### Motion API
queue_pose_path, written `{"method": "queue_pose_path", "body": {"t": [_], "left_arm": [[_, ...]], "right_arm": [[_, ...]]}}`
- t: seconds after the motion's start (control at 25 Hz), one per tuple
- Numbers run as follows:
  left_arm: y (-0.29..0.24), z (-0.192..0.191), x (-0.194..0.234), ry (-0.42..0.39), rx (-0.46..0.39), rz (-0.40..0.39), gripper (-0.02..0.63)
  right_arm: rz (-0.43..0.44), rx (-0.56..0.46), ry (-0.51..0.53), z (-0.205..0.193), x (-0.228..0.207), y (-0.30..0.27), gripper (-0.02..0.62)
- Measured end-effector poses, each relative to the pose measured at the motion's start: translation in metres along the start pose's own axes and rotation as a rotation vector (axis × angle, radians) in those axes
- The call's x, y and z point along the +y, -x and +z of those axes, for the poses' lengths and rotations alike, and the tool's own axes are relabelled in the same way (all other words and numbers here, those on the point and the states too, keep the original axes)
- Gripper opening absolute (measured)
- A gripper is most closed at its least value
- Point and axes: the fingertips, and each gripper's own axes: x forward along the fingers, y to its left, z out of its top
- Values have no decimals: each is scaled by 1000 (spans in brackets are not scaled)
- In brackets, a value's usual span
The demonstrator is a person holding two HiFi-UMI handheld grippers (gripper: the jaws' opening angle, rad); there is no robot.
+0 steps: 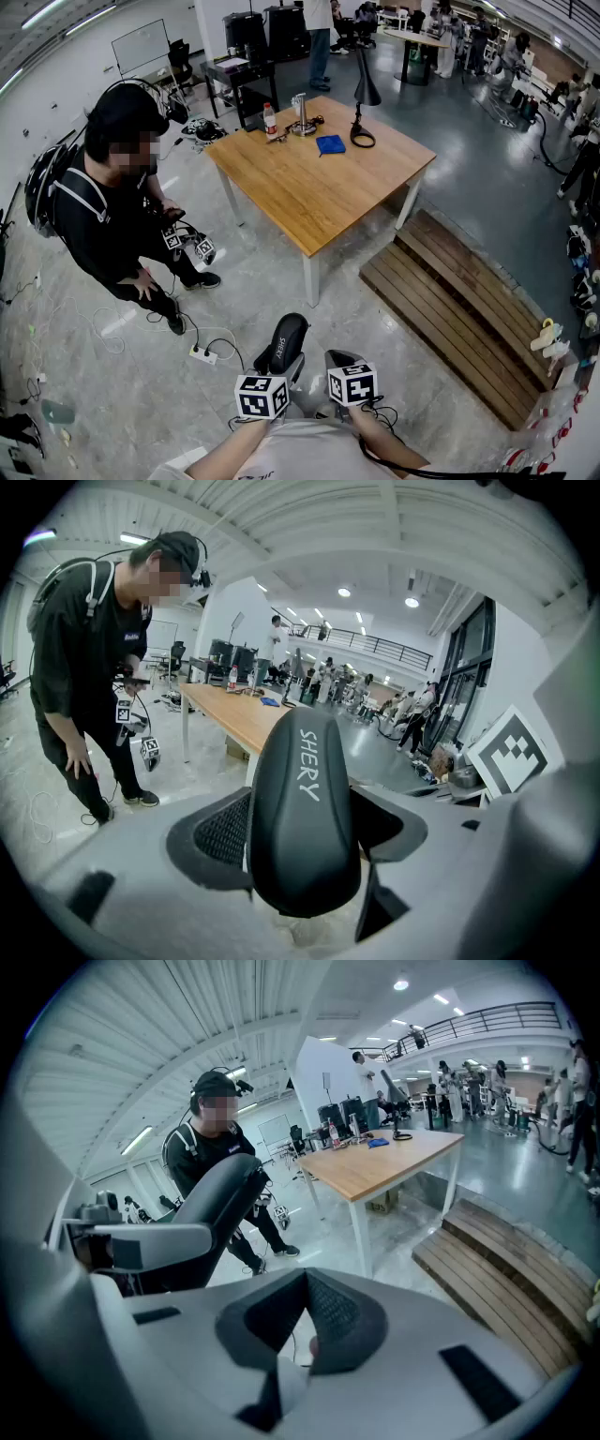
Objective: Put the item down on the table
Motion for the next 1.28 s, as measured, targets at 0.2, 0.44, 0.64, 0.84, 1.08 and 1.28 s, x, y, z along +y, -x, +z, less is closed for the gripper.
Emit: {"method": "queue_pose_path", "body": {"t": [0.2,0.44,0.64,0.84,1.08,1.28], "left_arm": [[-17,5,-2,-11,12,-18,339],[-66,22,12,-11,45,-53,339],[-124,69,44,-27,57,-94,339],[-173,130,80,-90,55,-134,339],[-216,175,119,-108,64,-157,339],[-242,188,130,-70,87,-151,339]], "right_arm": [[-3,5,-11,4,-9,-8,3],[-39,23,-47,27,-39,-37,3],[-78,24,-65,83,-62,-83,3],[-105,-15,-64,163,-71,-134,3],[-147,-33,-61,219,-75,-172,3],[-166,-11,-61,239,-88,-188,3]]}}
